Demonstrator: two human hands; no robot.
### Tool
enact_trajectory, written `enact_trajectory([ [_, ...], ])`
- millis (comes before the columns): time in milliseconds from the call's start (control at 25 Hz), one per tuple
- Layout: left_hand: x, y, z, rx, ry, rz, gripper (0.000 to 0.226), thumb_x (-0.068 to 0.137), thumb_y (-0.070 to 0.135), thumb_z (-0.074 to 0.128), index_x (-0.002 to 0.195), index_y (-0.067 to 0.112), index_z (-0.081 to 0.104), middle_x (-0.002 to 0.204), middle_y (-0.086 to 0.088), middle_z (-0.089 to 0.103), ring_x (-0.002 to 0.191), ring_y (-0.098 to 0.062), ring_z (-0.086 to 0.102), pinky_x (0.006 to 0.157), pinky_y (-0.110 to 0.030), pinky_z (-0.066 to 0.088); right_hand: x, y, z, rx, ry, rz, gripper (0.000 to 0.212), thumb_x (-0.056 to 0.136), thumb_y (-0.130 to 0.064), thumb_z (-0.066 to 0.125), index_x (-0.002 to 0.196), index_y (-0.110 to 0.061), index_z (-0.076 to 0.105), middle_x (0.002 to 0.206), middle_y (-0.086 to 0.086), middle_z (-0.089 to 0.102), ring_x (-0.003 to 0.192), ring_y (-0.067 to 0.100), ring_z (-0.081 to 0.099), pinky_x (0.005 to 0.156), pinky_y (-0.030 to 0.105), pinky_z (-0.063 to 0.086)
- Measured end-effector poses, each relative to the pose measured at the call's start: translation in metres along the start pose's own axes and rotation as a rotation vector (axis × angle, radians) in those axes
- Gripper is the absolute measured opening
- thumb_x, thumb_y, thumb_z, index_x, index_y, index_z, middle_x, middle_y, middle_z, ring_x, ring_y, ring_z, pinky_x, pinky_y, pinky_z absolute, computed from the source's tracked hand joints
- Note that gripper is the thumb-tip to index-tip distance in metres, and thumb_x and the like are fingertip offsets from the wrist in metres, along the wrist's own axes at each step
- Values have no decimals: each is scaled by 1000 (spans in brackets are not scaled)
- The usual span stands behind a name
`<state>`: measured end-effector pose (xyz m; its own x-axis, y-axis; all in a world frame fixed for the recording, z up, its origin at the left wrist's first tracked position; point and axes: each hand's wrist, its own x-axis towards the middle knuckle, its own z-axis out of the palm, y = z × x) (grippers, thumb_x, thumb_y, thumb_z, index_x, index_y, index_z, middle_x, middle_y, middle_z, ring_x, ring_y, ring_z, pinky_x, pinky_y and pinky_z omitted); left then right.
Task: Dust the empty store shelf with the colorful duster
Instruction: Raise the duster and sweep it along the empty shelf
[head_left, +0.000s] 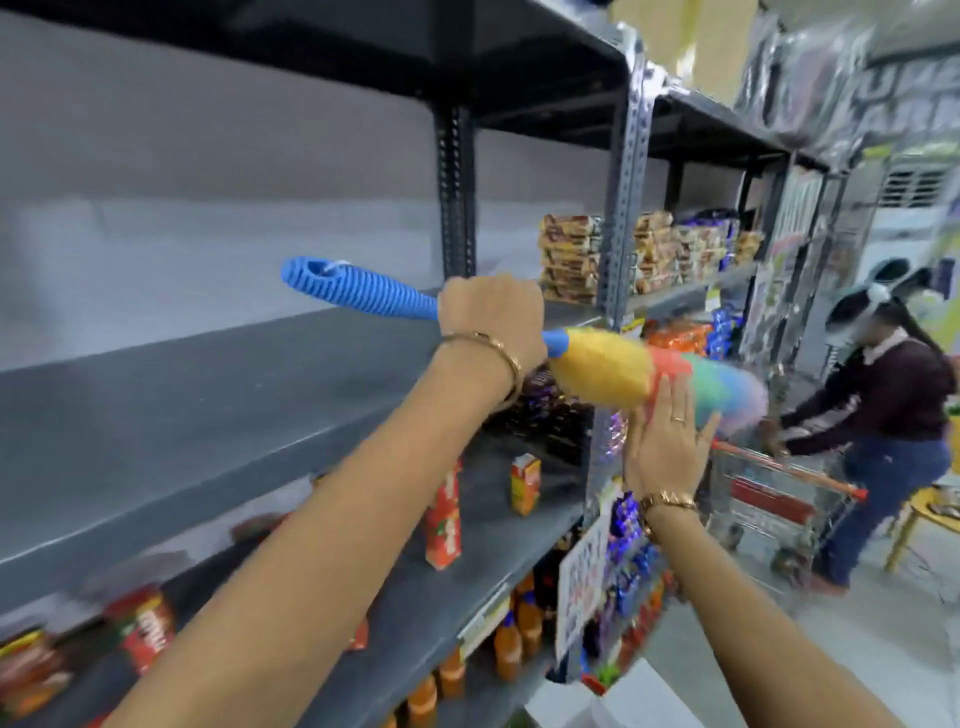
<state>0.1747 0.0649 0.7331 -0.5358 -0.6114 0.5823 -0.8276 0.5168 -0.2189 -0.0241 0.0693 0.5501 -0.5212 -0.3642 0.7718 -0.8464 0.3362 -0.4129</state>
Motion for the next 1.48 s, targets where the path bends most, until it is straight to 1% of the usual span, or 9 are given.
enact_trajectory([
  [200,-10,-111,-43,-3,110,-190,27,87,25,51,109,24,67,108,-8,69,100,-33,63,71,-32,34,2,-128,-3,473,11,-127,45,92,-12,50,132,8,42,129,27,53,118,43,49,103,60,30],
  [440,-25,-212,-29,-183,-374,-375,27,86,24,55,107,27,71,67,6,66,75,-23,58,74,-27,44,-47,-231,2,729,-232,-484,43,93,-18,42,129,4,47,131,22,52,121,35,47,104,41,28],
  [560,-24,-215,1,-6,-158,-496,26,85,19,54,107,14,67,105,-11,68,95,-32,64,78,-32,43,-59,-240,6,660,-219,-494,40,92,-16,36,127,-4,53,133,14,54,122,29,48,104,41,26],
  [680,-17,-211,9,69,82,-471,23,83,13,53,100,9,68,105,-16,69,94,-36,65,68,-31,36,-53,-238,7,642,-214,-509,41,90,-12,37,127,-7,54,136,13,51,125,28,46,105,42,27],
  [840,-36,-234,23,-89,-75,-505,28,81,18,54,97,26,75,103,-10,71,96,-36,64,72,-31,44,-51,-242,6,668,-225,-457,45,85,-8,37,126,-6,55,138,15,48,128,29,42,108,44,24],
  [1000,-41,-228,27,-53,61,-614,23,77,13,54,89,14,73,91,-13,69,85,-37,65,62,-28,35,-54,-246,9,704,-188,-404,48,80,-5,39,124,-7,57,139,16,46,130,30,38,110,45,20],
  [1160,-77,-270,12,-389,-33,-619,22,81,18,59,92,21,77,74,-5,69,78,-26,63,66,-25,40,-55,-249,14,741,-129,-385,47,82,-11,35,122,-5,59,137,18,48,127,32,42,109,47,21],
  [1320,-98,-281,-3,-108,-60,-633,22,81,18,57,89,24,77,92,-12,73,92,-34,66,70,-30,44,-59,-252,15,760,-90,-336,54,80,-19,28,121,-5,59,137,20,48,127,34,42,109,52,17],
  [1480,-125,-298,-27,-153,-22,-732,18,73,26,58,69,22,74,69,-3,67,77,-31,62,66,-27,39,-64,-258,13,788,-66,-293,51,80,-11,31,125,-4,55,140,21,43,130,36,37,108,56,9],
])
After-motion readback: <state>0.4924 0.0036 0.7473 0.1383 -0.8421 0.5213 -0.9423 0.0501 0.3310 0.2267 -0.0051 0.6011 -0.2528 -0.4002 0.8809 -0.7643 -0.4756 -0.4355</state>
